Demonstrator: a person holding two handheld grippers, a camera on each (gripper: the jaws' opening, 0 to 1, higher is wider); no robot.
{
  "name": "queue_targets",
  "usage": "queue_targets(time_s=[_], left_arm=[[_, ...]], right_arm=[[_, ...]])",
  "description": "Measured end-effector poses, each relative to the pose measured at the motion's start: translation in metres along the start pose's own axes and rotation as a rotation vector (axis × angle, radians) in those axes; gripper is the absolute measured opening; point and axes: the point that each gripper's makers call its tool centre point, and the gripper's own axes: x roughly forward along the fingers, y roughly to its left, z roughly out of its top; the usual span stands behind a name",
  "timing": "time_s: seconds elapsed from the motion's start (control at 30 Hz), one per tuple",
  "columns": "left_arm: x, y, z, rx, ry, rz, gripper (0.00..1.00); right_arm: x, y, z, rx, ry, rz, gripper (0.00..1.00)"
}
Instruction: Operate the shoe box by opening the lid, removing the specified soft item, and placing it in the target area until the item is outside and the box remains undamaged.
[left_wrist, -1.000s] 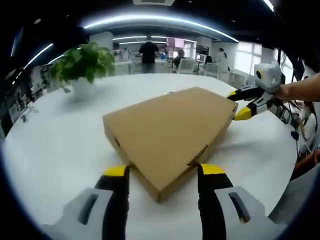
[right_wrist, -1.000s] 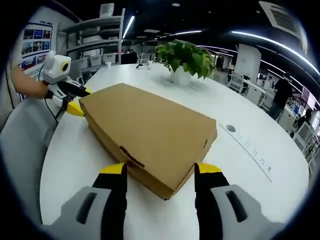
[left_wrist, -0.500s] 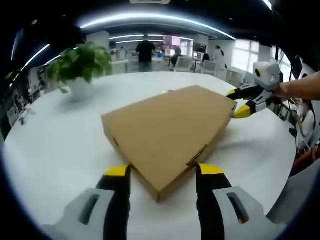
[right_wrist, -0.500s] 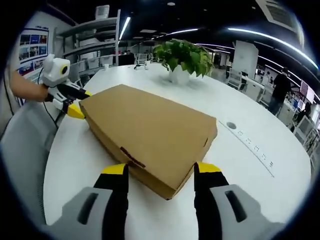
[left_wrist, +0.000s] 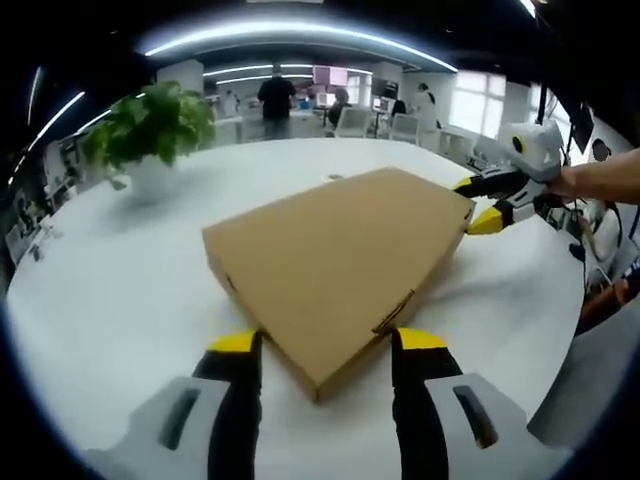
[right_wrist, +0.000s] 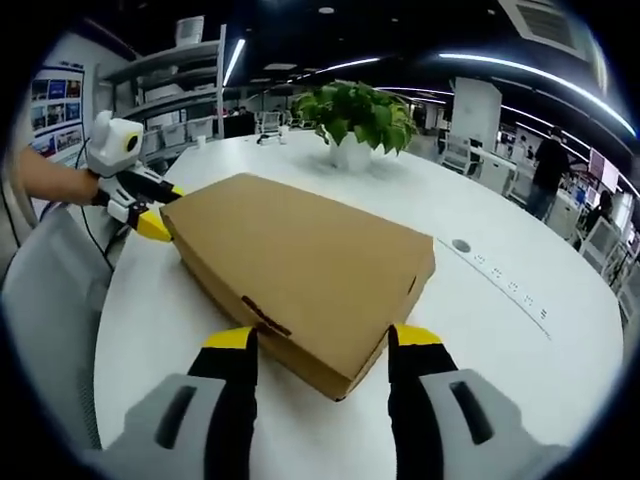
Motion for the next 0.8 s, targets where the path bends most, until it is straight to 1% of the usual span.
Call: queue_targets(time_s=[0.53,0.8], left_arm=[[-0.005,0.014,-0.003,0.078,0.054,-0.099,0.50],[-0.008,0.014,-0.005,0.133,0.081,-0.142,0.50]], right_arm=[[-0.010,0.025,-0.003,0.073,-0.017,-0.056,0.46],[-0.016,0.039,-0.006,0.101,-0.027,-0.099,0.45]])
